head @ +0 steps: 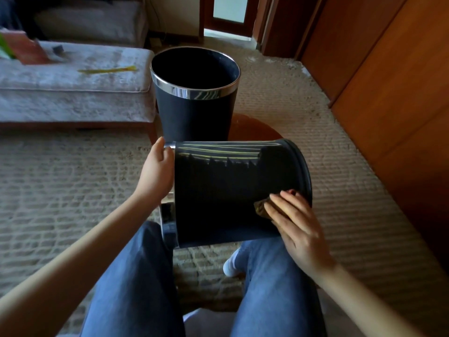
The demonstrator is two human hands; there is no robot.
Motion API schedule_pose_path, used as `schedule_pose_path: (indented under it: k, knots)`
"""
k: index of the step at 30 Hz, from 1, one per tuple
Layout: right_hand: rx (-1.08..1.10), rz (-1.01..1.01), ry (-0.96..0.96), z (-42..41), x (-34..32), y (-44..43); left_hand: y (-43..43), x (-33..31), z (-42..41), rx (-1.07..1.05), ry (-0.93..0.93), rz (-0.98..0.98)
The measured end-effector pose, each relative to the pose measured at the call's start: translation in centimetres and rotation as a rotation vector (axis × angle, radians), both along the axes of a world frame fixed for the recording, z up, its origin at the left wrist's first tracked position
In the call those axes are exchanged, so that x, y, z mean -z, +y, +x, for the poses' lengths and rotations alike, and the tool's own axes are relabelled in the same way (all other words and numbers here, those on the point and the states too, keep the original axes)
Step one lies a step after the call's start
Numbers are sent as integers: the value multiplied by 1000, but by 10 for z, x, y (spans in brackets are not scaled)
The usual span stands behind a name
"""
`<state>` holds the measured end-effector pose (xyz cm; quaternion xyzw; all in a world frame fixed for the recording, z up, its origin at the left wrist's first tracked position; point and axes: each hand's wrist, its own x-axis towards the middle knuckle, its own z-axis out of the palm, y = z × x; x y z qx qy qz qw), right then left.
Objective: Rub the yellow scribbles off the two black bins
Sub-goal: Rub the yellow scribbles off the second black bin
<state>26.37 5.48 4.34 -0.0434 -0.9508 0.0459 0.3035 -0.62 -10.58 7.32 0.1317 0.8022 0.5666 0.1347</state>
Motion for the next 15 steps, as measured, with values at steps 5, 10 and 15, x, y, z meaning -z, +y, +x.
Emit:
schedule_pose_path:
  k: [5, 10, 15]
  knots:
    - [-18, -24, 56, -45, -27, 15, -2, 3, 1, -2, 18, -10]
    - [43, -100, -203, -110, -70, 52, -3, 0, 4, -3, -21, 14]
    - [75, -95, -77, -99, -61, 35, -5, -2, -2, 30, -98, 34]
